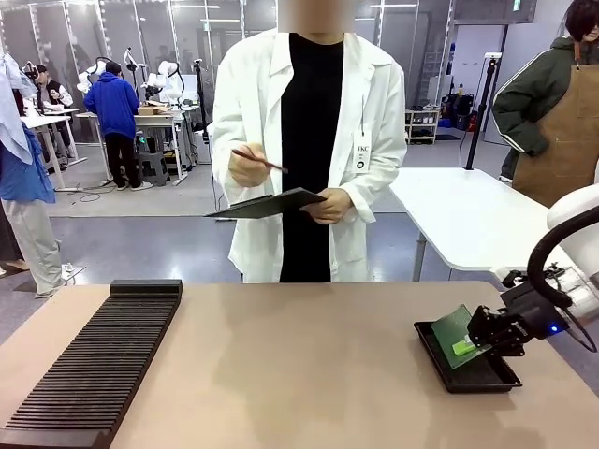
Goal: Inspect the PCB.
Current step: Place the Blank PCB in the ESD tray.
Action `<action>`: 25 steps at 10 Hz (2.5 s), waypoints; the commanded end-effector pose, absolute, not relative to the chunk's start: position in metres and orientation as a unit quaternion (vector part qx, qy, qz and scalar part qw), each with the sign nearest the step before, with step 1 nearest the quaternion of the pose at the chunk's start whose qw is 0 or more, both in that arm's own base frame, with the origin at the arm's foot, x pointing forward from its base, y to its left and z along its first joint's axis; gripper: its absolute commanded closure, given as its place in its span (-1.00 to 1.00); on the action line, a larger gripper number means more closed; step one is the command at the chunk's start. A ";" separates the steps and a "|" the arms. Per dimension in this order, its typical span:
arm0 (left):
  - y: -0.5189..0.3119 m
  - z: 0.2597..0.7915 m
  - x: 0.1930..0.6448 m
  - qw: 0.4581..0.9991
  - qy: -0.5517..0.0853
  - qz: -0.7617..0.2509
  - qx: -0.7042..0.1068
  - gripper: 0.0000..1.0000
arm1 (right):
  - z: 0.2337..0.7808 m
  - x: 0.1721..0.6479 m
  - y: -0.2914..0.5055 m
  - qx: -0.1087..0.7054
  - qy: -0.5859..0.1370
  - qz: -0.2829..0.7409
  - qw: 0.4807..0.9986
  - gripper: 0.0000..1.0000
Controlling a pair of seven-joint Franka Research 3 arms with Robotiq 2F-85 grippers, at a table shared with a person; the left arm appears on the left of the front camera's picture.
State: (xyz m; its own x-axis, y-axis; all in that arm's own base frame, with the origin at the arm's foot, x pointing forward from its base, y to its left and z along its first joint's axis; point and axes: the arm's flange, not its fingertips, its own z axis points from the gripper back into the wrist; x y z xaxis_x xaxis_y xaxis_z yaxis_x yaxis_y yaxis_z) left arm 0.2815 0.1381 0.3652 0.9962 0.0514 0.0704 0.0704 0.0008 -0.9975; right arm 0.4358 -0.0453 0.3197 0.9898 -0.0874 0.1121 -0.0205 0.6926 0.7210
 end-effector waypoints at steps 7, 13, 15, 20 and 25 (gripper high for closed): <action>0.138 0.367 0.283 0.709 -0.038 -0.001 -0.705 -1.00 | 0.298 0.463 -0.034 0.348 -0.055 -0.014 0.936 0.95; 0.138 0.367 0.283 0.709 -0.038 -0.001 -0.705 -1.00 | 0.297 0.471 -0.041 0.332 -0.056 -0.026 0.941 0.58; 0.138 0.367 0.283 0.709 -0.038 -0.001 -0.705 -1.00 | 0.301 0.469 -0.041 0.326 -0.060 -0.025 0.943 -0.11; 0.138 0.367 0.283 0.709 -0.038 -0.001 -0.705 -1.00 | 0.330 0.457 -0.056 0.290 -0.122 -0.025 0.949 -1.00; 0.138 0.367 0.283 0.709 -0.038 -0.001 -0.705 -1.00 | 0.354 0.449 -0.060 0.264 -0.151 -0.034 0.952 -1.00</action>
State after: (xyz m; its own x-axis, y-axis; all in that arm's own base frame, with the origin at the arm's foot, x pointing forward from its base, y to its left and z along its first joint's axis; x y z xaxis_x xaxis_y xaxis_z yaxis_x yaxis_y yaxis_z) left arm 0.2815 0.1381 0.3652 0.9962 0.0514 0.0704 0.0704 0.0008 -0.9975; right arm 0.4537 -0.0647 0.3507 0.9498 -0.1279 0.2855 -0.0457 0.8460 0.5312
